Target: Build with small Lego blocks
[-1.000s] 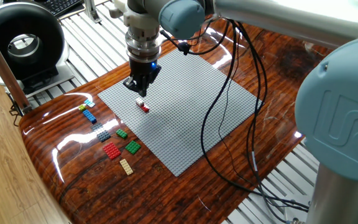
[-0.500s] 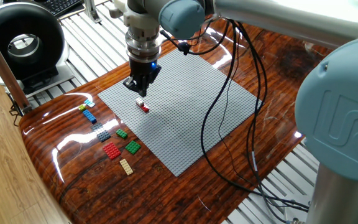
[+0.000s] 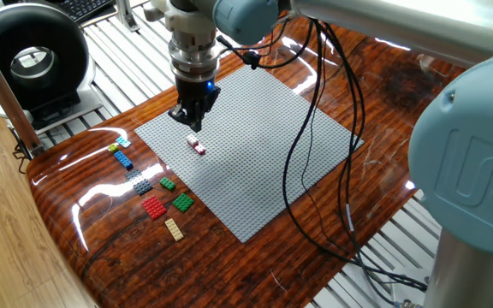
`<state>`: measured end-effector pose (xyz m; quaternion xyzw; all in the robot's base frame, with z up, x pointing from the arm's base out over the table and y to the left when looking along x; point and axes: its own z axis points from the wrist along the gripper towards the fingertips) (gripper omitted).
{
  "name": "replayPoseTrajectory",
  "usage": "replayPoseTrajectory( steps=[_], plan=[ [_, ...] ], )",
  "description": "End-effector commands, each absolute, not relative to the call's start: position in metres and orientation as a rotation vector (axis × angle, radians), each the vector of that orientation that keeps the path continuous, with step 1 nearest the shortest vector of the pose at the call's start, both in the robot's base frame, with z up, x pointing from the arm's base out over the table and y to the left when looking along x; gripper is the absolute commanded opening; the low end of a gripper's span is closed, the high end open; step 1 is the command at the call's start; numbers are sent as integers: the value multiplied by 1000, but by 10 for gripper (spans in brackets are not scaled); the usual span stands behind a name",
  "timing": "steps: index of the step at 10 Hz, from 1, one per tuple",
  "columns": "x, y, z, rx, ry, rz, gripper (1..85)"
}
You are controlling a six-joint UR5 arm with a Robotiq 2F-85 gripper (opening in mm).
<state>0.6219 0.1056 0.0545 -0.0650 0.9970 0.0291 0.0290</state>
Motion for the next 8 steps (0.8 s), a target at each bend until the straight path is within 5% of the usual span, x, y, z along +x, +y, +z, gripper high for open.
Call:
replayPoseTrajectory(
  steps=[1, 8],
  plan=[
    [636, 107, 55, -148, 3030, 93, 13],
    [614, 47, 58, -341, 3034, 113, 13]
  ],
)
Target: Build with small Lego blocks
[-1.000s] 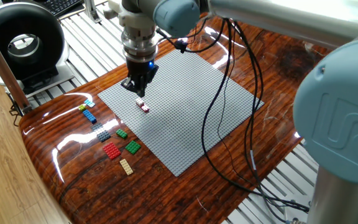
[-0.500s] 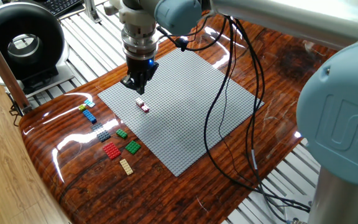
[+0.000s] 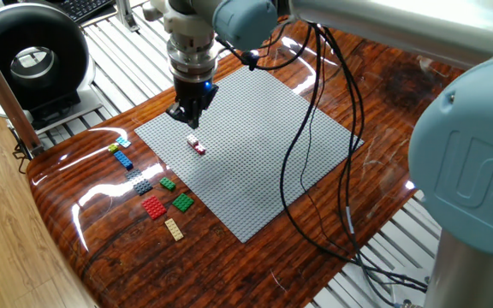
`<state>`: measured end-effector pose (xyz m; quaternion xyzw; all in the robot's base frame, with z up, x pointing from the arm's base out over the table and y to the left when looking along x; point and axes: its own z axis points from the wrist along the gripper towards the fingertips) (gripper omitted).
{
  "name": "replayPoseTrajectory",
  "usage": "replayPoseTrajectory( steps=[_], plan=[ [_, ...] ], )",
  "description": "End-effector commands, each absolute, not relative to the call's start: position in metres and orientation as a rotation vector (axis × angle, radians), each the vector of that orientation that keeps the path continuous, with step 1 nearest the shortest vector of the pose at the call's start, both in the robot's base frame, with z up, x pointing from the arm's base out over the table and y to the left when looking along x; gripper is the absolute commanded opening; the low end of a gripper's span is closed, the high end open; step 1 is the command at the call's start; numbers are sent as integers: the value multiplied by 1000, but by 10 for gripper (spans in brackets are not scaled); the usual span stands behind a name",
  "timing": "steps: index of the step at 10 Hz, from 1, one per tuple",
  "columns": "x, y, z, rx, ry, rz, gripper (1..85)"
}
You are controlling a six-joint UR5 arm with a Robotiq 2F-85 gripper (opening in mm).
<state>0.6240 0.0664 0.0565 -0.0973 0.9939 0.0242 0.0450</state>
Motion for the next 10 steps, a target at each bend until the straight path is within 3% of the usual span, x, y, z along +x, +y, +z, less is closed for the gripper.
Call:
replayPoseTrajectory(
  steps=[1, 6, 10],
  plan=[
    [615, 58, 55, -317, 3039, 127, 13],
    [621, 32, 53, -297, 3038, -59, 13],
    [599, -35, 58, -254, 3160, -182, 13]
  ],
)
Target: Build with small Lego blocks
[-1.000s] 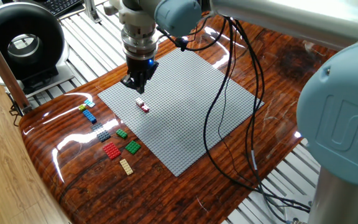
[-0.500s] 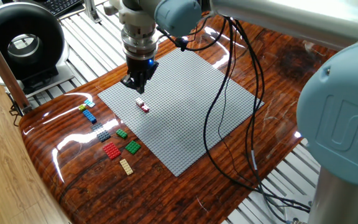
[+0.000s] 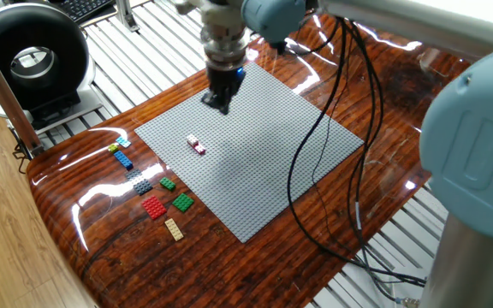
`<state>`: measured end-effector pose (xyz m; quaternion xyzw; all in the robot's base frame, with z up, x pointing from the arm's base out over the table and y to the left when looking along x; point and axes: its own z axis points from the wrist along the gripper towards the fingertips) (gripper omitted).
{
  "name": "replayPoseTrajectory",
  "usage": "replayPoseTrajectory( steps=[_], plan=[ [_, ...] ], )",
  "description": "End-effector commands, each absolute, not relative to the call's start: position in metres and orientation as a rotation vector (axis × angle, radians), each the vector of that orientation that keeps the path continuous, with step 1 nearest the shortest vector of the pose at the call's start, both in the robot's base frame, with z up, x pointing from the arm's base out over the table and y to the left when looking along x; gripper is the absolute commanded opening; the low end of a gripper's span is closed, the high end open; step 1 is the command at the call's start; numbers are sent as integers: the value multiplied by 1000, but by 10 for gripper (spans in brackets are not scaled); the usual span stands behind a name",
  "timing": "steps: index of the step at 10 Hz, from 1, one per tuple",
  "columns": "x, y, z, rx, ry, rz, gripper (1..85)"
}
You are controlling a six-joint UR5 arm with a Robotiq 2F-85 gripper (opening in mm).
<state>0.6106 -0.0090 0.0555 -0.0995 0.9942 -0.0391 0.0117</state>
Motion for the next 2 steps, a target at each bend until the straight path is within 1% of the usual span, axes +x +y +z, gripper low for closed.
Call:
replayPoseTrajectory(
  steps=[1, 2],
  plan=[
    [591, -31, 51, -200, 3187, -150, 13],
    [587, -30, 44, -191, 3184, -119, 13]
  ],
)
